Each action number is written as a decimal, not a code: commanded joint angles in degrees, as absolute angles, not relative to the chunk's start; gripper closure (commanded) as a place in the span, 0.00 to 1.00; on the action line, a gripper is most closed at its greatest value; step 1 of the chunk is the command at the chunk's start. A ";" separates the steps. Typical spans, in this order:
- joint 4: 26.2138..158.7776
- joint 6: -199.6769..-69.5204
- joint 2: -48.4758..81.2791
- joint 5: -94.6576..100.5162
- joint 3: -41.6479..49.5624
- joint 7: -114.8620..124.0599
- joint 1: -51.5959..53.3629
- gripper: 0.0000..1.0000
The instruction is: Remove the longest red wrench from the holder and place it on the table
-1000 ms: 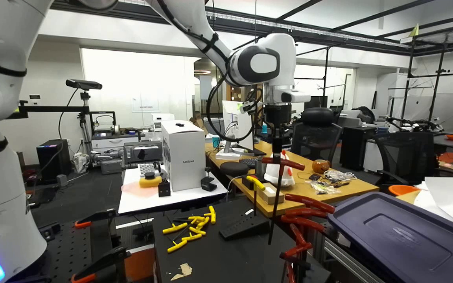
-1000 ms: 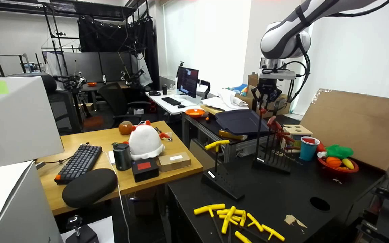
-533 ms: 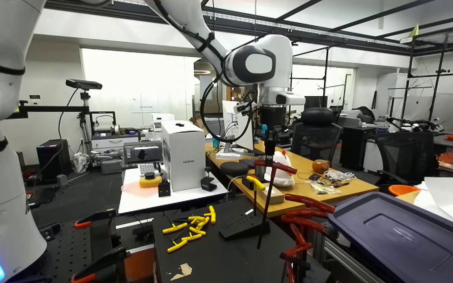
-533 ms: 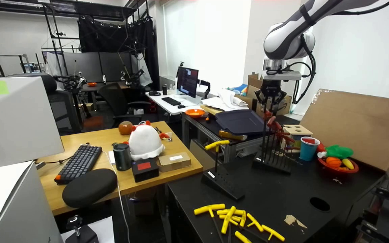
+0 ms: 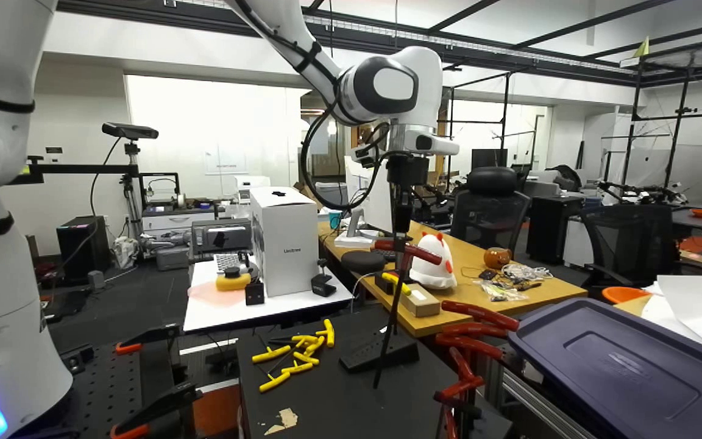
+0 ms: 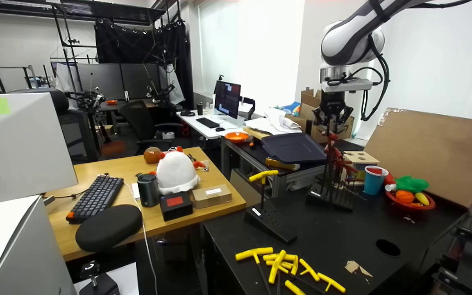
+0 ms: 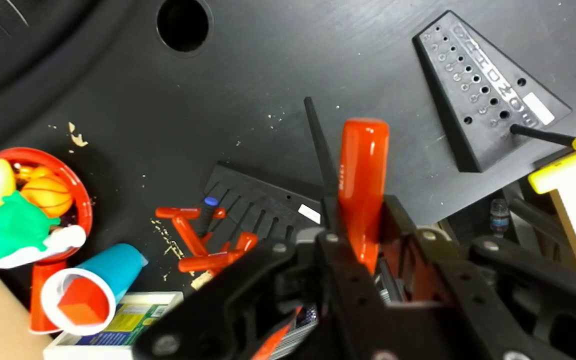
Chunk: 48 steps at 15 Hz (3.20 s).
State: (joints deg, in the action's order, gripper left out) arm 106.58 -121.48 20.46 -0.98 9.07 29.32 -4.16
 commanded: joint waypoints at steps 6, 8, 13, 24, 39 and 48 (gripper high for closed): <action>107.18 -115.37 18.50 3.52 9.23 29.72 -1.57 0.94; 106.66 -114.33 18.93 3.56 9.12 29.42 -1.43 0.94; 103.87 -110.83 21.50 3.77 9.03 29.52 -1.17 0.94; 90.59 -100.30 32.86 5.45 8.88 29.79 0.63 0.94; 69.50 -87.38 49.95 8.01 10.64 28.91 0.41 0.94; 63.93 -86.96 52.19 5.76 8.98 25.65 -0.72 0.94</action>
